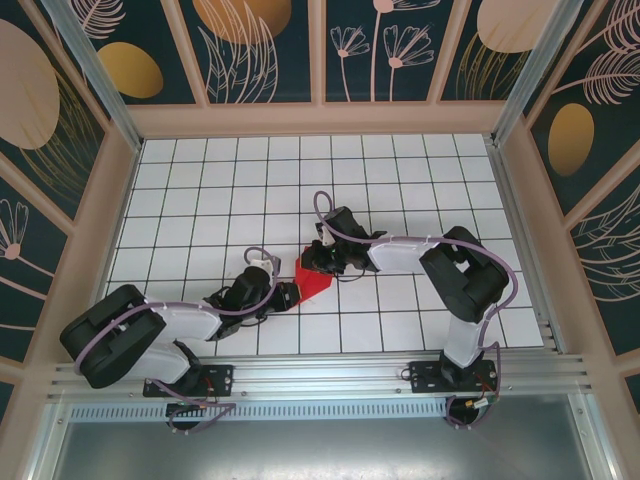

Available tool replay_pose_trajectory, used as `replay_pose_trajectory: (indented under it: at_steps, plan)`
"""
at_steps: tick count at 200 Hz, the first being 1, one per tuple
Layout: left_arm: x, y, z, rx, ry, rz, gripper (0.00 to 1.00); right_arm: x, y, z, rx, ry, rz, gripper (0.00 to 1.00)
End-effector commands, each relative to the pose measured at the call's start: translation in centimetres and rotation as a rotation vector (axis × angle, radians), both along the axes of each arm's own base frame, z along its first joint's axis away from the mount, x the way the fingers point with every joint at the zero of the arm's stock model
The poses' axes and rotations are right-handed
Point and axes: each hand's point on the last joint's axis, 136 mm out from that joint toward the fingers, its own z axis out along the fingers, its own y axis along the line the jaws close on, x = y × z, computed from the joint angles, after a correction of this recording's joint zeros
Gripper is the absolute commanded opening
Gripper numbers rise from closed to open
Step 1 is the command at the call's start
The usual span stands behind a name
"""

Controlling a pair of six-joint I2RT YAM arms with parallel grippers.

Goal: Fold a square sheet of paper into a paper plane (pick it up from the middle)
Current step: Fourth fold the wing at the center of the table.

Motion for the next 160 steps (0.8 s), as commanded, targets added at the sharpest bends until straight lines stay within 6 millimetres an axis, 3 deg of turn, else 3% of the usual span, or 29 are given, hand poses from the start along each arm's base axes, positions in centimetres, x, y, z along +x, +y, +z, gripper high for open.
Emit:
replay_pose_trajectory:
  at_steps: [1, 87, 160]
  plan:
    - [0.0, 0.7, -0.4, 0.037, -0.01, 0.0, 0.2, 0.8, 0.6, 0.5, 0.008, -0.024, 0.0, 0.16]
    - [-0.3, 0.7, -1.1, 0.058, 0.001, -0.022, 0.0, 0.8, 0.6, 0.2, -0.002, -0.019, -0.005, 0.16]
    - [-0.5, -0.3, -0.7, -0.057, 0.034, -0.077, 0.0, 1.1, 0.0, 1.7, -0.012, -0.058, -0.017, 0.18]
